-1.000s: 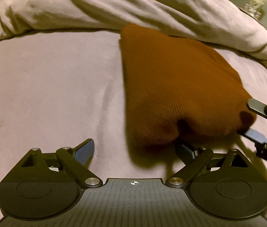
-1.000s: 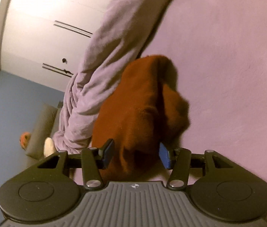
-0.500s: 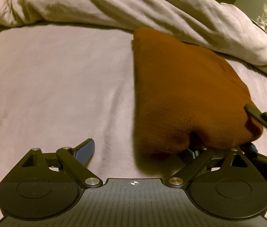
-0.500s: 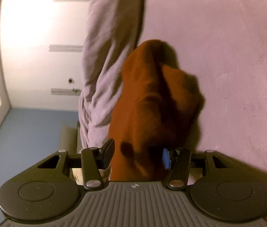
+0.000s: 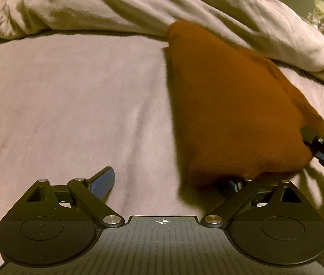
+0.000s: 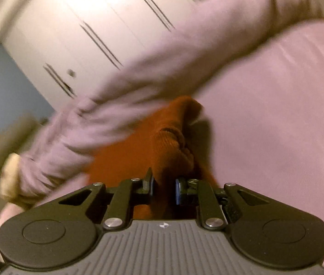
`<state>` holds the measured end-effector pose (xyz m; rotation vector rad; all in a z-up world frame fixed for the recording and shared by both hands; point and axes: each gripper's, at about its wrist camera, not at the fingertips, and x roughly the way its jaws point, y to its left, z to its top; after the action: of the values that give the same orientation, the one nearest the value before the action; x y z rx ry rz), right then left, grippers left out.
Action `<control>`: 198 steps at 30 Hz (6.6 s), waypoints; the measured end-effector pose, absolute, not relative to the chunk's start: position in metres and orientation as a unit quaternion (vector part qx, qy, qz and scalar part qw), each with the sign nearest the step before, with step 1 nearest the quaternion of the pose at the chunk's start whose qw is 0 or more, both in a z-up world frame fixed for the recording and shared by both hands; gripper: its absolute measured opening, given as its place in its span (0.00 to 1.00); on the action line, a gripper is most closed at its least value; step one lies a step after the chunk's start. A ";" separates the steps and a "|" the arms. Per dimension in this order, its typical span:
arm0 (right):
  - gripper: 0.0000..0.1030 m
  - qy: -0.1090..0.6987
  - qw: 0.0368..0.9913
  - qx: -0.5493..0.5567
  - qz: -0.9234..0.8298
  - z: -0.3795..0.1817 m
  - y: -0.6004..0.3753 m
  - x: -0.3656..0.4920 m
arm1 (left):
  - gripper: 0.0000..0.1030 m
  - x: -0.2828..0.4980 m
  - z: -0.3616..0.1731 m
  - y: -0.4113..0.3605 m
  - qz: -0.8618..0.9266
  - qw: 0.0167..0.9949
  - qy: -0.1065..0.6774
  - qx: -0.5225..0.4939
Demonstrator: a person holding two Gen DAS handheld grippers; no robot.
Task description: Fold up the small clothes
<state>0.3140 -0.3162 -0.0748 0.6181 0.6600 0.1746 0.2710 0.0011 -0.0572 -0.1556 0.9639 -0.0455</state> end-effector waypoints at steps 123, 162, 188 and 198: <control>0.57 0.407 0.896 -0.062 0.165 -0.030 -0.152 0.267 | 0.90 0.215 -0.028 0.113 0.007 0.877 0.457 -0.149; 0.96 0.485 0.868 -0.033 0.103 0.016 -0.145 0.165 | 1.00 0.121 0.027 0.067 0.079 0.880 0.468 -0.021; 0.96 0.463 0.882 -0.038 0.082 0.030 -0.145 0.162 | 1.00 0.118 0.027 0.069 0.072 0.878 0.472 -0.026; 0.96 0.462 0.883 -0.036 0.077 0.032 -0.147 0.164 | 1.00 0.120 0.028 0.068 0.072 0.878 0.472 -0.023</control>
<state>0.1643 -0.1466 0.0325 -0.0749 0.9610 0.1604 0.1203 0.0681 0.0276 -0.0478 0.9847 0.1497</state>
